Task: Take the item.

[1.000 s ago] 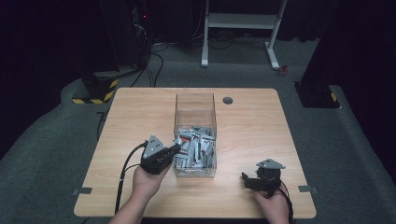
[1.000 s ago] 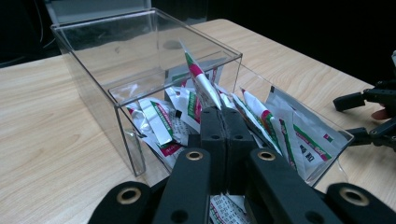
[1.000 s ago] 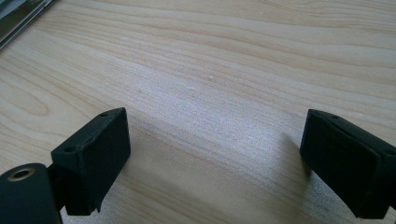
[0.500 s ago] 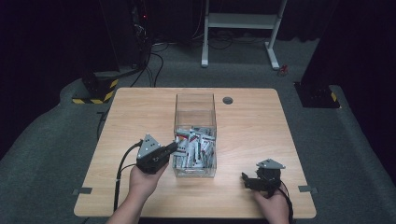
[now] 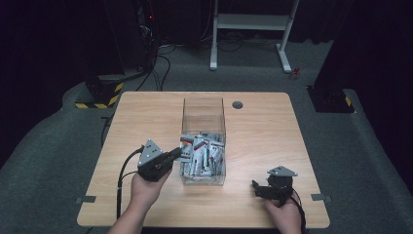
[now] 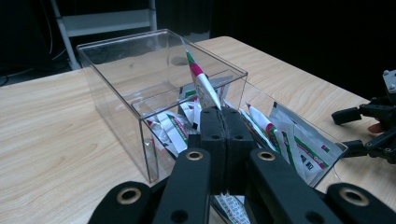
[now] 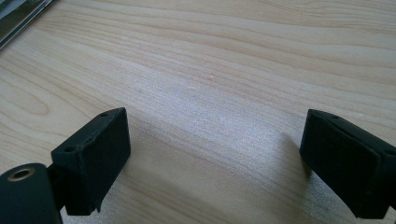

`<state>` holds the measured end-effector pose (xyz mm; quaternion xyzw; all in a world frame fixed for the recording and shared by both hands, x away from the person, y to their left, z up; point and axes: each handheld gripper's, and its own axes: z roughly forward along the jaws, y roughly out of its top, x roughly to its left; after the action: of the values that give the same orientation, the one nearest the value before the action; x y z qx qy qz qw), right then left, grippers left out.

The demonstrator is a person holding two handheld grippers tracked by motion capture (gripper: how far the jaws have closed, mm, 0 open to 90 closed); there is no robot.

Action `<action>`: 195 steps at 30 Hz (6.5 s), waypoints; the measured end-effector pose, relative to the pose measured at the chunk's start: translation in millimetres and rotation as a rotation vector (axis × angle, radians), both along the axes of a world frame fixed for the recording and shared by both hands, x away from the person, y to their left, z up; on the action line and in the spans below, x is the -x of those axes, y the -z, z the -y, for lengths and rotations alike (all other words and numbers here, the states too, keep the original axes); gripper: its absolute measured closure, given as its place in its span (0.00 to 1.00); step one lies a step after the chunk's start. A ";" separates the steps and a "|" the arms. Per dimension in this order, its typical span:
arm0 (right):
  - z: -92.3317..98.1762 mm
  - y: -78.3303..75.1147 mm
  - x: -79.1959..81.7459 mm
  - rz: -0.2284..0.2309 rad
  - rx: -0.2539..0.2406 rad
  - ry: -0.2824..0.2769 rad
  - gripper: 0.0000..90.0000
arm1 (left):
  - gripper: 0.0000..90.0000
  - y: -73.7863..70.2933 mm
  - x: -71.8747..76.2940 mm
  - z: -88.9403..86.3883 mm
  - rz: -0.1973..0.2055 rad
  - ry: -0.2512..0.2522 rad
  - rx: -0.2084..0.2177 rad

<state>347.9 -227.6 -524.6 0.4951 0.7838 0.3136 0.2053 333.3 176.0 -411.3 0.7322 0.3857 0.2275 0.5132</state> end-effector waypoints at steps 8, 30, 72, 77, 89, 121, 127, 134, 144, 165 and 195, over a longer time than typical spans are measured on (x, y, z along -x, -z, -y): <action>-0.1 0.0 0.0 0.000 -0.001 0.001 0.09 | 0.99 -0.7 2.0 -5.1 0.012 -0.012 0.000; -0.4 0.0 0.3 0.001 -0.003 0.004 0.09 | 0.99 -6.2 6.8 -33.6 0.045 -0.082 0.007; -0.3 0.0 0.3 -0.001 -0.002 0.003 0.09 | 0.99 6.9 -40.6 -86.4 0.048 -0.258 -0.004; -0.3 0.0 0.3 -0.001 -0.002 0.003 0.09 | 0.99 12.8 -49.4 -86.2 0.026 -0.261 -0.014; -0.3 0.0 0.3 -0.001 -0.002 0.004 0.09 | 0.99 35.3 -65.8 -89.7 -0.050 -0.294 -0.023; -0.2 0.0 0.3 -0.001 -0.003 0.003 0.09 | 0.99 69.0 -88.2 -79.6 -0.185 -0.293 -0.058; -0.3 0.0 0.3 -0.001 -0.003 0.003 0.09 | 0.98 80.3 -90.5 -81.7 -0.215 -0.306 -0.056; -0.3 0.0 0.3 -0.001 -0.003 0.003 0.09 | 0.98 86.0 -93.1 -86.2 -0.241 -0.333 -0.072; -0.3 0.0 0.6 0.000 -0.003 0.002 0.09 | 0.92 88.7 -94.4 -83.5 -0.243 -0.339 -0.098; -0.4 0.0 0.8 0.000 -0.003 0.002 0.09 | 0.53 74.5 -84.1 -85.1 -0.209 -0.341 -0.066; -0.4 0.0 0.9 -0.001 -0.004 0.003 0.09 | 0.22 58.4 -55.6 -84.3 -0.206 -0.238 -0.041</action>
<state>347.1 -227.1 -524.6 0.4968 0.7827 0.3144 0.2042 388.9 260.3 -469.7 0.7112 0.5154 0.2183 0.4254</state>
